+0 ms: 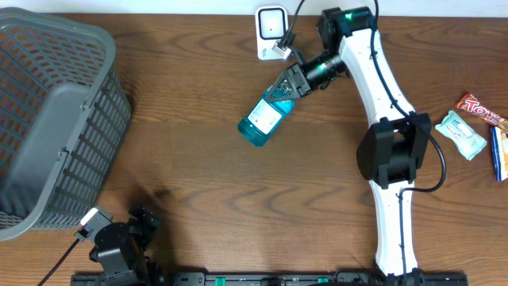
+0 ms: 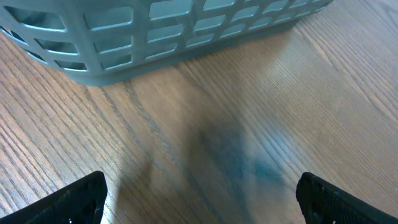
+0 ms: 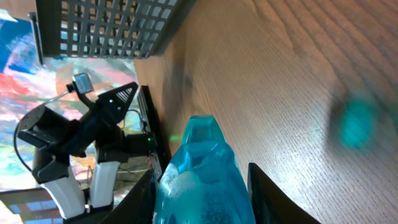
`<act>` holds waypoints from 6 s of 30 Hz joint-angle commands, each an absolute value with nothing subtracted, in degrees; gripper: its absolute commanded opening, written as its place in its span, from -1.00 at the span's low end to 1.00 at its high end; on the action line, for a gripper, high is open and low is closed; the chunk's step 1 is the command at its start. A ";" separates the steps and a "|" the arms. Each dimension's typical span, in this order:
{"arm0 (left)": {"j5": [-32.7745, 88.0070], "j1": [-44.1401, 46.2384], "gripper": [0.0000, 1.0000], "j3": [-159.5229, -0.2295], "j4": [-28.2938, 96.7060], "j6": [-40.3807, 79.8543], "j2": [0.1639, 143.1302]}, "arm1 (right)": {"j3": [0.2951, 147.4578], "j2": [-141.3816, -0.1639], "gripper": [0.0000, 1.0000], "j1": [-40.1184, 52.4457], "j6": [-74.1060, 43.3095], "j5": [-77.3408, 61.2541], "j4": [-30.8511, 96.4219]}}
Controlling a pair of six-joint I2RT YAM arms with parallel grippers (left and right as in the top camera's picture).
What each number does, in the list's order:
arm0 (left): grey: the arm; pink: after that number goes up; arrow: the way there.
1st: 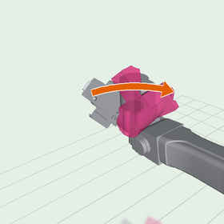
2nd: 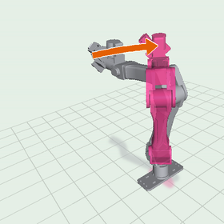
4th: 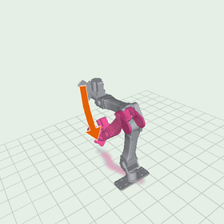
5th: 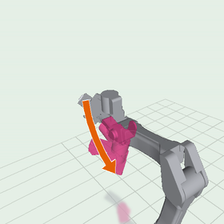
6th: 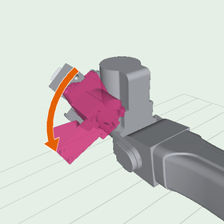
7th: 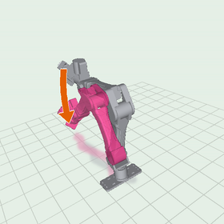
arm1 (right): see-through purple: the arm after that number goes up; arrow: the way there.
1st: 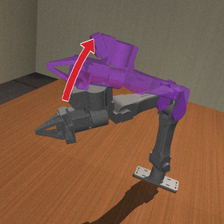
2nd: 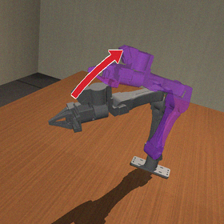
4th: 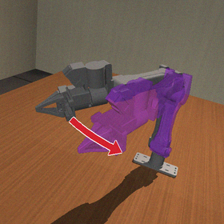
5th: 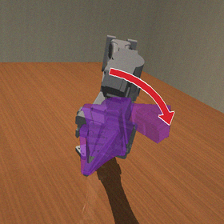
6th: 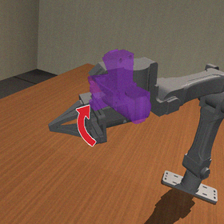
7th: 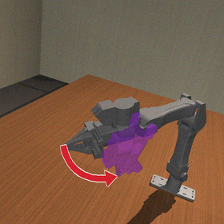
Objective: Scan the item barcode
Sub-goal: 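Carry the bottle up and hold it against the white scanner, then move the bottle to the right table edge and release it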
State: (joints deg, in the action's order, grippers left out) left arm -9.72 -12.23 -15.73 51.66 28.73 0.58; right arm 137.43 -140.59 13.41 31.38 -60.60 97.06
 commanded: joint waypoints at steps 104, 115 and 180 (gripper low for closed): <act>-9.85 -12.43 0.96 -15.27 53.45 28.40 0.30 | 141.08 -150.12 -0.85 9.63 11.31 51.83 52.01; -9.85 -12.43 0.96 -15.27 53.45 28.40 0.30 | 141.08 -150.10 -0.53 -9.63 -0.51 41.39 61.87; -9.85 -12.43 0.95 -15.27 53.45 28.38 0.30 | 141.10 -71.72 0.99 1.61 -6.94 -4.67 97.27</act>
